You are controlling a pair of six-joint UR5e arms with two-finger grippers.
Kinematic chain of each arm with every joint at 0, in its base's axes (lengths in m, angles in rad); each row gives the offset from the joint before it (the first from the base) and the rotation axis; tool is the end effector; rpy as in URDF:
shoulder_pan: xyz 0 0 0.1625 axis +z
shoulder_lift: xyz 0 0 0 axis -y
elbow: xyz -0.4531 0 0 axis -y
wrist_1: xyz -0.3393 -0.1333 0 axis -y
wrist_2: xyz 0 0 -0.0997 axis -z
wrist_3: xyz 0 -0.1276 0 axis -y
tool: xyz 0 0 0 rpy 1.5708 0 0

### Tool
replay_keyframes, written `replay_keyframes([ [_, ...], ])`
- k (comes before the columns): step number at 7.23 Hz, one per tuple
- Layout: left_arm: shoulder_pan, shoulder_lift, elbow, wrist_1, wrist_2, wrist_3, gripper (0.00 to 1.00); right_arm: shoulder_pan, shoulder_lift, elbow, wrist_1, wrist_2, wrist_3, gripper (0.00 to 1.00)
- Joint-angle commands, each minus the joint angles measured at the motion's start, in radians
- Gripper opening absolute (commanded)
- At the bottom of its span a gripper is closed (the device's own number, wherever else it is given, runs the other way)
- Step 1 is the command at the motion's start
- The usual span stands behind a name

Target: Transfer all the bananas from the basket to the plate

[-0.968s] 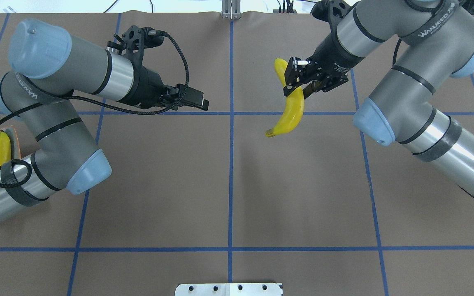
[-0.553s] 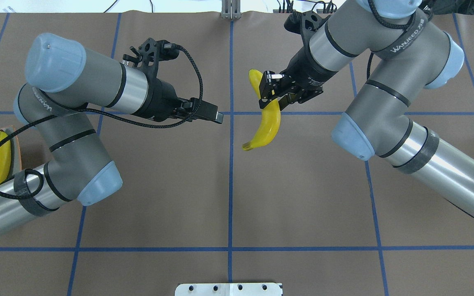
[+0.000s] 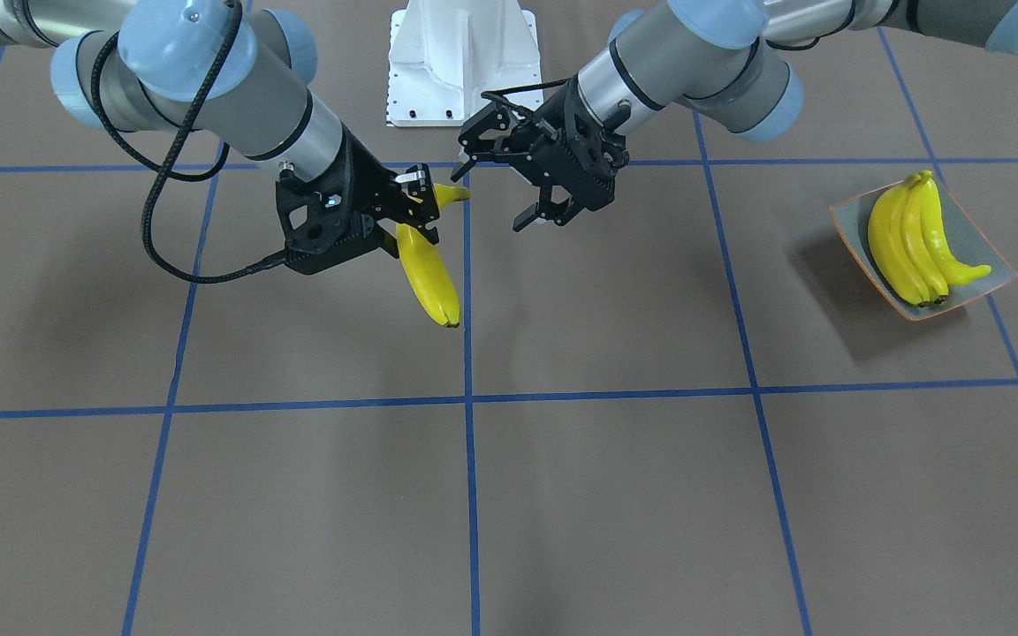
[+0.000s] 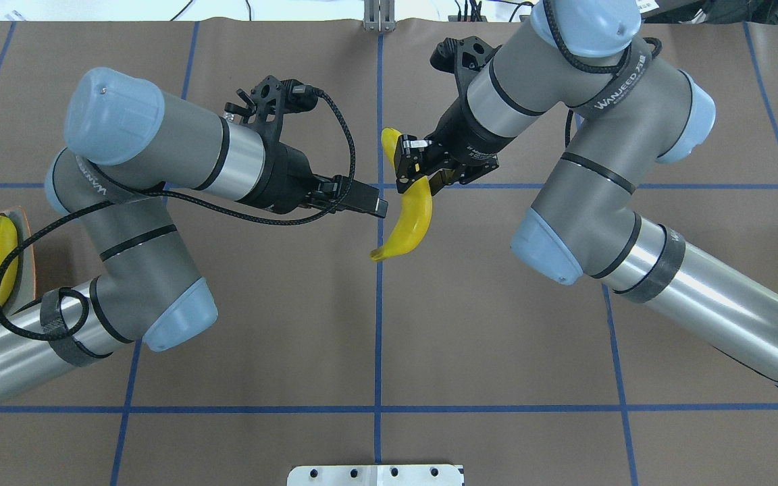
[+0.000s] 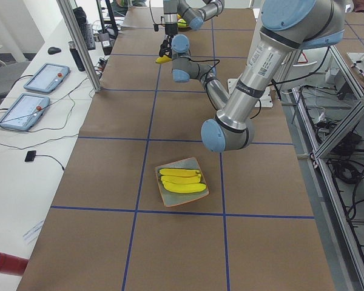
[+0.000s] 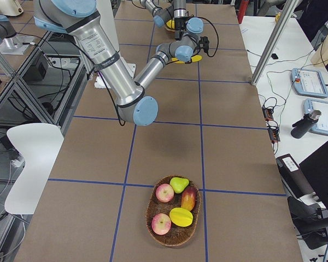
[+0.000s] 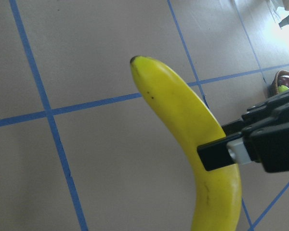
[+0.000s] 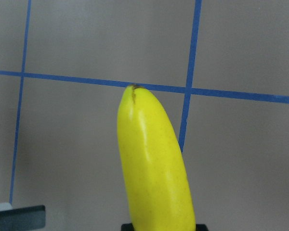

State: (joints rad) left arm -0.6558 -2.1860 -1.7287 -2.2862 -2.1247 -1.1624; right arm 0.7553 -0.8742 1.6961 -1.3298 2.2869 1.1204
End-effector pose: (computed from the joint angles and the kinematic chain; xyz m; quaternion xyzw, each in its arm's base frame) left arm 0.4516 -0.4309 0.2051 0.1573 0.6636 0.0965 0.7250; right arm -0.4424 -0.4846 0.2212 0.0203 -0.5623 -0.0529 0.8250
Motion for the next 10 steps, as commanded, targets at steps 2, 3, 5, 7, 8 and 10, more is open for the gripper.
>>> replay_keyframes([
  [2,0.019,-0.023,0.015,0.001,0.005,-0.008,0.99,-0.014,0.046,-0.039,-0.003,-0.009,0.038,0.00],
  [3,0.022,-0.026,0.027,0.001,0.005,-0.007,0.99,-0.014,0.046,-0.039,-0.003,-0.007,0.036,0.00],
  [5,0.025,-0.031,0.041,0.001,0.006,-0.005,0.99,-0.014,0.050,-0.036,-0.002,-0.004,0.036,0.00],
  [7,0.031,-0.034,0.046,0.001,0.006,-0.005,0.98,-0.014,0.057,-0.036,-0.002,-0.003,0.036,0.00],
  [8,0.033,-0.038,0.046,0.001,0.006,-0.007,0.97,-0.014,0.057,-0.036,-0.002,-0.003,0.036,0.00],
  [10,0.034,-0.038,0.046,0.001,0.006,-0.007,0.90,-0.014,0.058,-0.036,-0.002,-0.001,0.036,0.00],
])
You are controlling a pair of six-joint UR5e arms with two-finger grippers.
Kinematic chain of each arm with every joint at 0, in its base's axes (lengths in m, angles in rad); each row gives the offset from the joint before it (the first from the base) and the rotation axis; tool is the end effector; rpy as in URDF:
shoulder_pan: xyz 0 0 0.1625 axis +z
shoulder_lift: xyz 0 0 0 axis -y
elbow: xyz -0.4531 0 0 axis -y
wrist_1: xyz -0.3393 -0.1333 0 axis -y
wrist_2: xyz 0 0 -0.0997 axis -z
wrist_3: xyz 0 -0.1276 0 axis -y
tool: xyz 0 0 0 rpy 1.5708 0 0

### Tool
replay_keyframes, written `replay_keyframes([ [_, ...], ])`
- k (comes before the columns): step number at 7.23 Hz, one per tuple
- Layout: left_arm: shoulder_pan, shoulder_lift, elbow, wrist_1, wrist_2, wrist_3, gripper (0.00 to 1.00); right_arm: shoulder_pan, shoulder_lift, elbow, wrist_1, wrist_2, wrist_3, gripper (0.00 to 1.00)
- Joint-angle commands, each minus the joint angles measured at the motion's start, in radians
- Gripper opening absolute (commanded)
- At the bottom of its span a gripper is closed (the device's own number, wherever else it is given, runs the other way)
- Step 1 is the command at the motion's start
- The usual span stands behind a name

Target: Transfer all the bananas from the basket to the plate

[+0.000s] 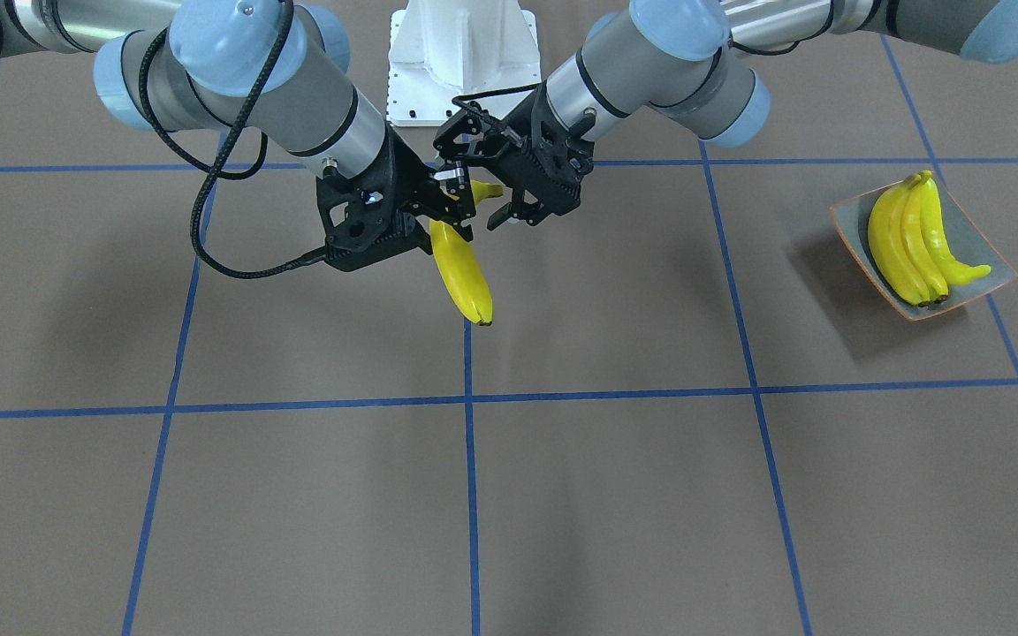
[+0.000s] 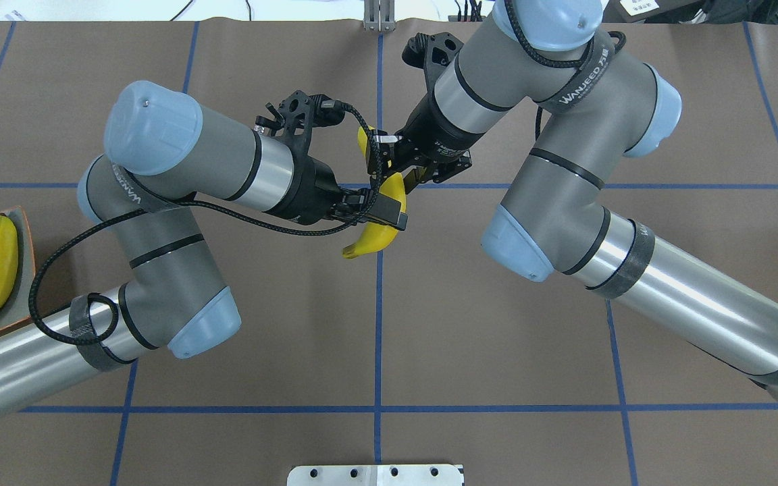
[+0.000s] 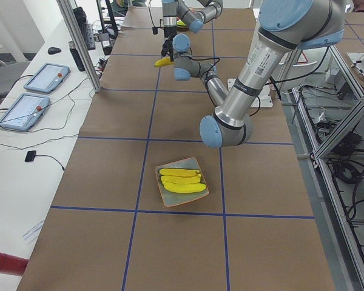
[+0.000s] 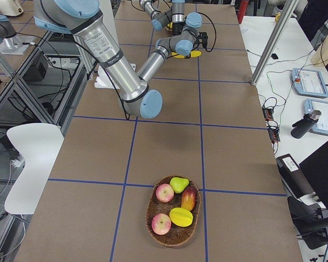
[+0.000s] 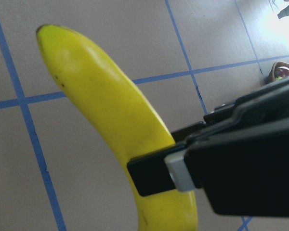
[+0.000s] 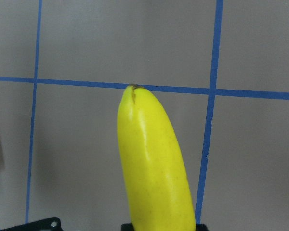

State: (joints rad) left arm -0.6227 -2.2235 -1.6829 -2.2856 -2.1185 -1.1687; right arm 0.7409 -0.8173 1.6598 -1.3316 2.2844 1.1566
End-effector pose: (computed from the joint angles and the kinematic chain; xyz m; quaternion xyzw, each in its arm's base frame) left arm 0.4789 -0.4261 0.1982 0.1441 0.6636 0.1029 0.7268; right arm -0.4592 -0.4875 0.1970 0.0125 -0.5677 -0.0468 0.8218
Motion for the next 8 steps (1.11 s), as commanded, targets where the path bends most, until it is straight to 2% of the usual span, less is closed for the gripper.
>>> replay_keyframes([
  [1,0.003,-0.001,0.000,0.000,0.000,0.000,0.90,0.000,0.004,0.000,0.000,0.001,0.002,0.00],
  [4,0.008,-0.001,0.000,0.000,0.002,0.000,0.87,0.000,0.007,0.000,0.002,0.001,0.000,0.00],
  [5,0.008,-0.001,0.000,0.000,0.002,0.000,0.84,0.000,0.007,0.000,0.002,0.001,0.000,0.00],
  [6,0.008,-0.001,0.000,0.000,0.002,0.000,0.76,0.000,0.007,0.002,0.002,0.001,0.000,0.00],
  [7,0.008,-0.002,0.000,0.000,0.002,0.000,0.58,0.000,0.009,0.002,0.002,0.003,0.000,0.00],
  [8,0.008,-0.004,0.000,0.000,0.002,-0.002,0.26,0.000,0.007,0.002,0.002,0.003,-0.002,0.00],
])
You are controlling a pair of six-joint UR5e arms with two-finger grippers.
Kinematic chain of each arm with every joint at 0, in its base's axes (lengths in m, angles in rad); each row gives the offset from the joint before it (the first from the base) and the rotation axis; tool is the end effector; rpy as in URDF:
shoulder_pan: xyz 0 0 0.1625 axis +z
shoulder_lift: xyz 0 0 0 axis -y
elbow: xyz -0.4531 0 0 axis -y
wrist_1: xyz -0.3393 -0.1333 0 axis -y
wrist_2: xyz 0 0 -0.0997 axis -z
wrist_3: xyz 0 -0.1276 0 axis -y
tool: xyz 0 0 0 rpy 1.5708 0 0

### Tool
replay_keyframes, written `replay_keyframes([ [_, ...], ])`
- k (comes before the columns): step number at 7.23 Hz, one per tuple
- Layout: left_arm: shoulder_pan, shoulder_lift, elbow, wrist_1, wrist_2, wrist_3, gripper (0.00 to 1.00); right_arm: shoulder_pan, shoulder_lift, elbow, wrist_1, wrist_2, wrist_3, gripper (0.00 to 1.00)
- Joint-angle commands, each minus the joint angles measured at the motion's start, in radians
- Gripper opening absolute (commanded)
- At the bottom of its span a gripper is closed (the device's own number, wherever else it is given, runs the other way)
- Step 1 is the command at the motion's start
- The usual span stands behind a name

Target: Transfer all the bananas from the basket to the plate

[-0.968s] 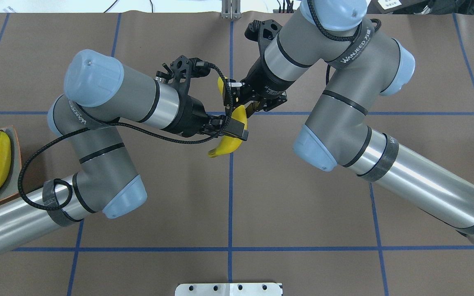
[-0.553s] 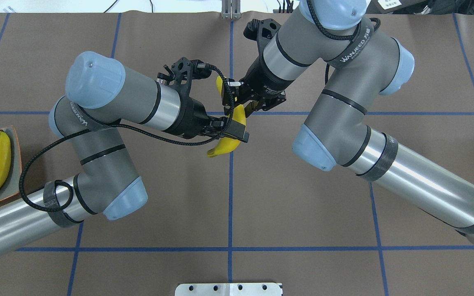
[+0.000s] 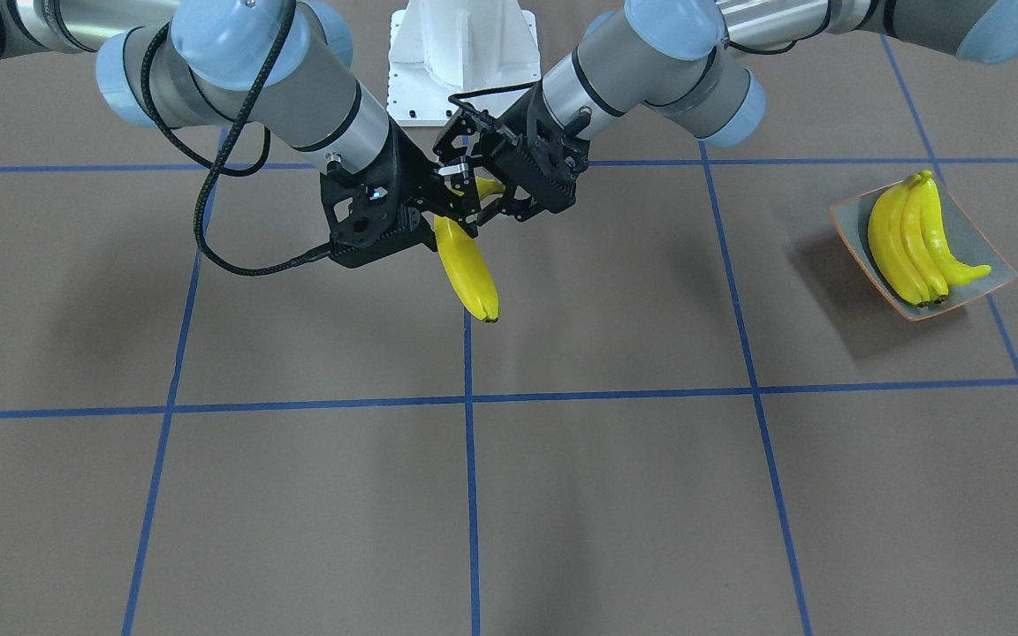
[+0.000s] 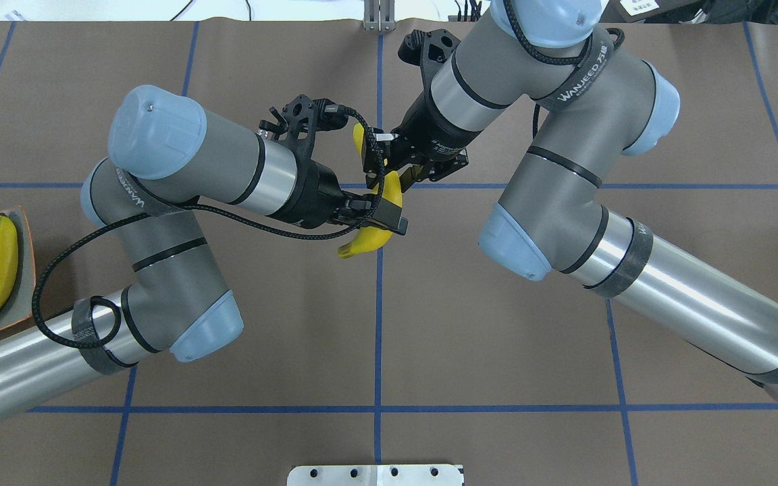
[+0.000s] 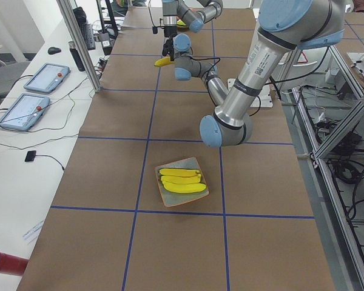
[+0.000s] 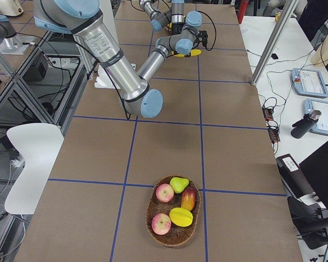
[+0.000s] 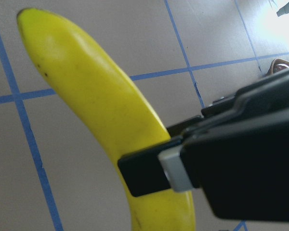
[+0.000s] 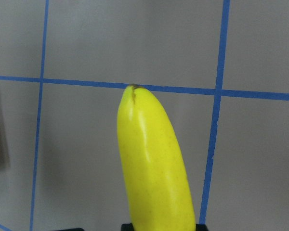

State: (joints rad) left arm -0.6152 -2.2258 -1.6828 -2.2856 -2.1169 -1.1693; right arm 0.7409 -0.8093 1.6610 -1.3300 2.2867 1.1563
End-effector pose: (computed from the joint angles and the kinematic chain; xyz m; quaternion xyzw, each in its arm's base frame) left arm 0.4822 -0.4228 0.1967 0.1425 0.6646 0.1052 0.7259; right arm -0.4591 -0.4871 0.1910 0.0149 -0.5711 -0.0496 0.8193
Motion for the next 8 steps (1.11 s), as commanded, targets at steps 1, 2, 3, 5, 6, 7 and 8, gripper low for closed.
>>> replay_keyframes([
  [1,0.000,0.000,0.000,-0.003,0.000,-0.001,0.00,-0.002,-0.001,0.002,0.000,0.000,-0.001,0.00],
  [2,0.000,-0.001,-0.005,-0.003,0.000,-0.015,0.00,-0.006,-0.002,0.005,0.002,-0.001,-0.010,0.00],
  [3,0.002,-0.001,-0.006,-0.003,0.000,-0.029,0.00,-0.008,-0.002,0.005,0.006,-0.003,-0.010,0.97],
  [5,0.000,-0.001,-0.009,-0.003,0.000,-0.032,0.00,-0.005,-0.019,0.045,0.011,0.000,-0.018,1.00],
  [6,0.000,-0.001,-0.011,-0.003,-0.001,-0.035,0.00,0.003,-0.045,0.078,0.015,0.002,-0.017,1.00],
  [7,-0.008,0.011,-0.017,-0.003,-0.006,-0.036,0.00,0.021,-0.082,0.107,0.015,0.007,-0.017,1.00],
  [8,-0.020,0.038,-0.031,0.001,-0.011,-0.036,0.00,0.055,-0.115,0.123,0.015,0.011,-0.018,1.00],
])
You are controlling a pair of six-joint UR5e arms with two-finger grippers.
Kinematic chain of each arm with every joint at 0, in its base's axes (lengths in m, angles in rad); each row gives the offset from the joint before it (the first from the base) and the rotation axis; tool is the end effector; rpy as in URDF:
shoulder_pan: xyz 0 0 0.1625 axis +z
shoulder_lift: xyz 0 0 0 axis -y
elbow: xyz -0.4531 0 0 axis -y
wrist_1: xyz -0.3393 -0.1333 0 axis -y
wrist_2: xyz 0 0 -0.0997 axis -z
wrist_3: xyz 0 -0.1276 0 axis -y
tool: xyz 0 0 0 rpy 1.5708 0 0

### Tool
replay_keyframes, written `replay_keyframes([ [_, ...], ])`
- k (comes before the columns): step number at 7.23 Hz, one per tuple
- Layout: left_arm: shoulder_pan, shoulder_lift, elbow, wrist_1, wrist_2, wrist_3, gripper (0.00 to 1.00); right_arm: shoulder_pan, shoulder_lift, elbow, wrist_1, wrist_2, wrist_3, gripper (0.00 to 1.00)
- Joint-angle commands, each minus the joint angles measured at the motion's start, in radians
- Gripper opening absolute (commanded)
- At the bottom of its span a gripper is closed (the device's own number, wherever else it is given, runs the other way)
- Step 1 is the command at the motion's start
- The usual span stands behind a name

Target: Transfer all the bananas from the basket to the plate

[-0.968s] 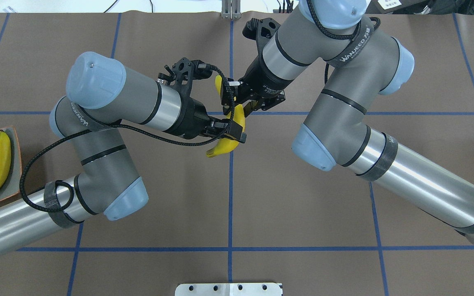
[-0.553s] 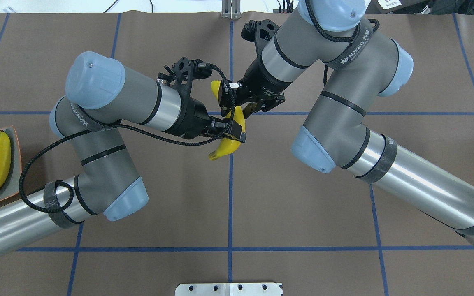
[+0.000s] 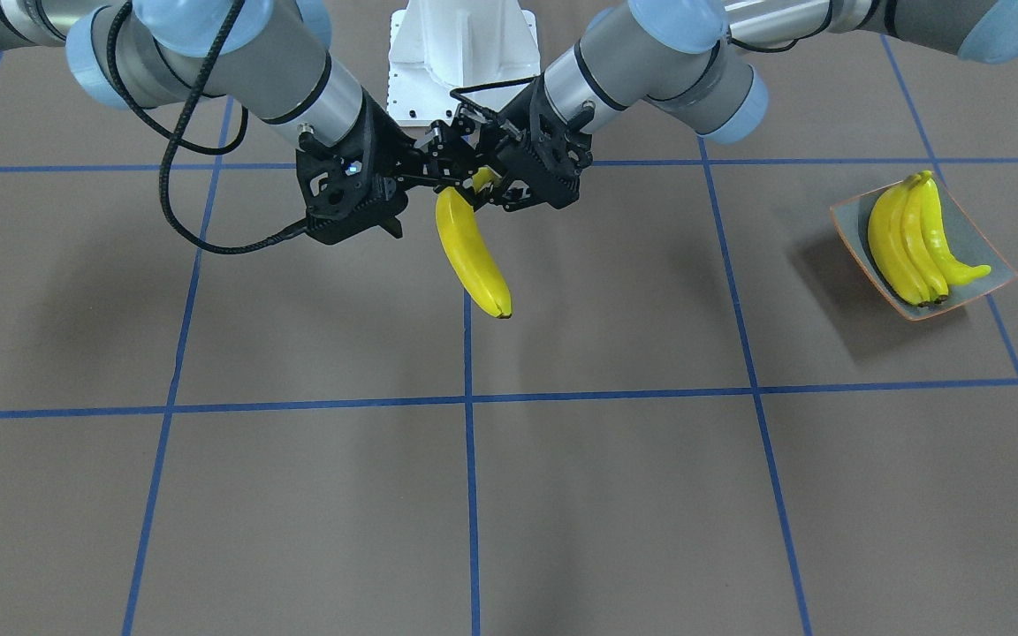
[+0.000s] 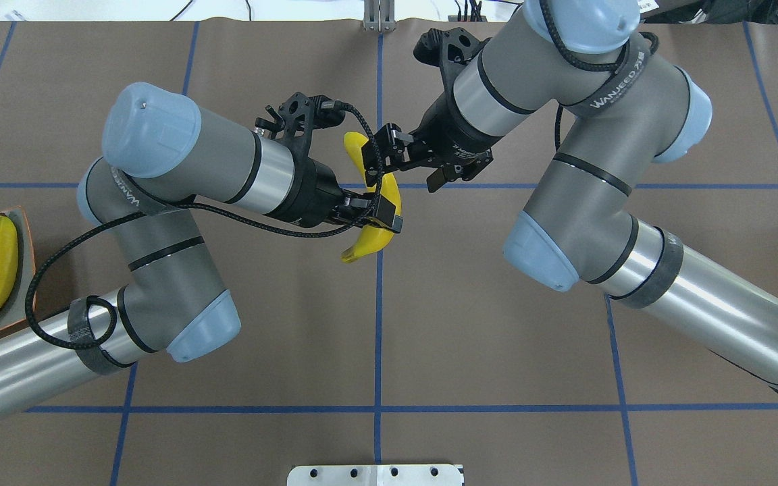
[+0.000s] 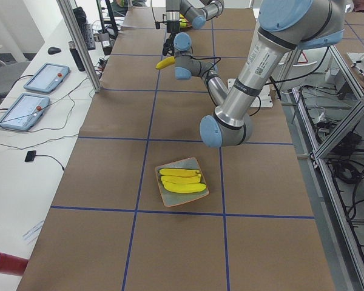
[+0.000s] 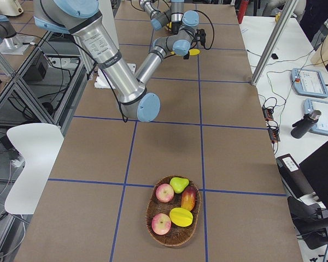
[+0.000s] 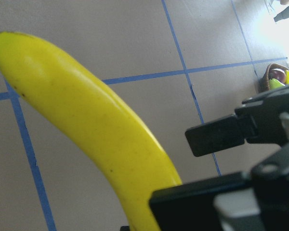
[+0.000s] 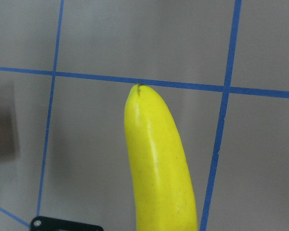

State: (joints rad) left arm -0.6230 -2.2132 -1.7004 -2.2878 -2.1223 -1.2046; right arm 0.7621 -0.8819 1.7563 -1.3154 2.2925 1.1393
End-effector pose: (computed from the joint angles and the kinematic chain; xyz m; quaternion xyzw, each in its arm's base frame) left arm 0.4737 -0.4222 0.1981 0.1333 0.6689 0.0924 0.7254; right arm -0.4254 -0.4738 0.2027 0.0348 -0.5819 -0.0564 0.8106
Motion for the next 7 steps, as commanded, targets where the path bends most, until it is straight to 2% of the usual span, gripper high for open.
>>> replay_keyframes([
  [1,-0.042,0.090,-0.050,0.019,-0.022,-0.001,0.00,0.063,-0.072,0.031,0.002,0.010,-0.001,1.00],
  [3,-0.183,0.221,-0.100,0.033,-0.202,-0.001,0.00,0.097,-0.117,0.031,0.004,0.005,-0.006,1.00],
  [5,-0.321,0.385,-0.142,0.039,-0.252,0.013,0.00,0.108,-0.147,0.035,0.004,0.001,-0.006,1.00],
  [7,-0.391,0.530,-0.171,0.039,-0.275,0.113,0.00,0.108,-0.158,0.037,0.004,-0.007,-0.006,1.00],
])
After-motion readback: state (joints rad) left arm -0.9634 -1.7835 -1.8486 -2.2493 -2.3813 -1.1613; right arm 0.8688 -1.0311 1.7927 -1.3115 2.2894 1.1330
